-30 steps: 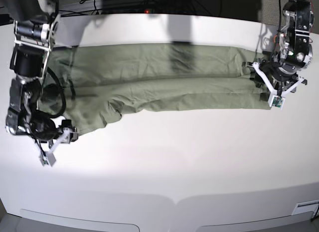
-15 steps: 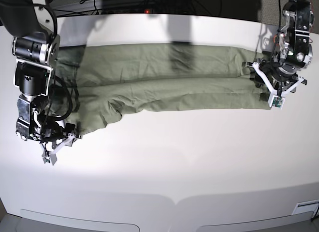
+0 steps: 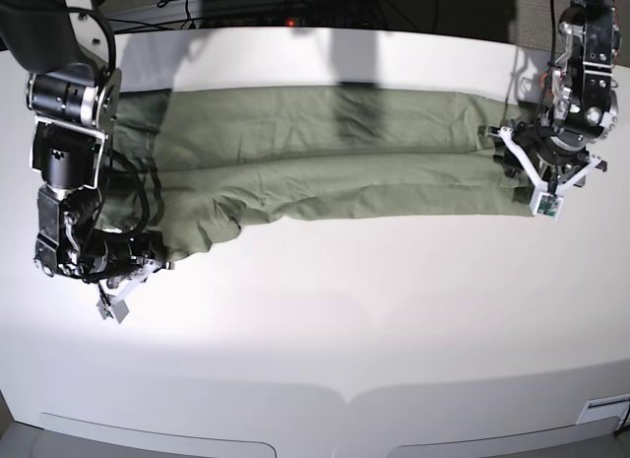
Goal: Fold the T-shirt properly
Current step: 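Pinch the folded shirt end with the right gripper and tuck it inward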
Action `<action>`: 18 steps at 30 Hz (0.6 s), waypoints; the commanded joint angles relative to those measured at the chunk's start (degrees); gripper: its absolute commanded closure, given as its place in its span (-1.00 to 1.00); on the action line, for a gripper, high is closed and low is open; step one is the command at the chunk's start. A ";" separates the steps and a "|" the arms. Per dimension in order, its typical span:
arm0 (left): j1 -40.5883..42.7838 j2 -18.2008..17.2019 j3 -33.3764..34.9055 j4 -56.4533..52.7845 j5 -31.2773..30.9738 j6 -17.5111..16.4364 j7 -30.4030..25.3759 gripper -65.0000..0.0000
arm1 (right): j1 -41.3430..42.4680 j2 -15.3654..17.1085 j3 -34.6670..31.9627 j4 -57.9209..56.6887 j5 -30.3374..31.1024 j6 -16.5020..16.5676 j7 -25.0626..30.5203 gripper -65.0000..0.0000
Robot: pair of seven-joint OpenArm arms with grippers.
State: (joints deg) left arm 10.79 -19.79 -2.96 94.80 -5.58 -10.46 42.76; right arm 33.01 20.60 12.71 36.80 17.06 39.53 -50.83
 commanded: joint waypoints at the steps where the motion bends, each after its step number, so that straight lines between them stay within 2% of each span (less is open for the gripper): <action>1: -0.63 -0.55 -0.37 0.74 0.02 0.44 -0.83 0.00 | 1.09 0.35 0.00 1.09 1.01 0.47 -1.88 1.00; 6: -0.63 -0.55 -0.37 0.74 0.02 0.44 -0.83 0.00 | 1.09 0.35 0.00 5.42 13.92 0.47 -11.19 1.00; 12: -0.66 -0.52 -0.37 0.74 0.04 0.44 -0.83 0.00 | 0.70 0.70 -0.04 11.30 24.39 0.47 -19.47 1.00; 18: -0.66 -0.52 -0.37 0.74 0.02 0.44 -0.83 0.00 | -3.26 3.96 -3.72 17.99 35.47 0.47 -28.65 1.00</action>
State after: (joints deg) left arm 10.79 -19.79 -2.96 94.80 -5.58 -10.44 42.83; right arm 28.08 23.75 8.67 53.89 51.13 39.72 -79.66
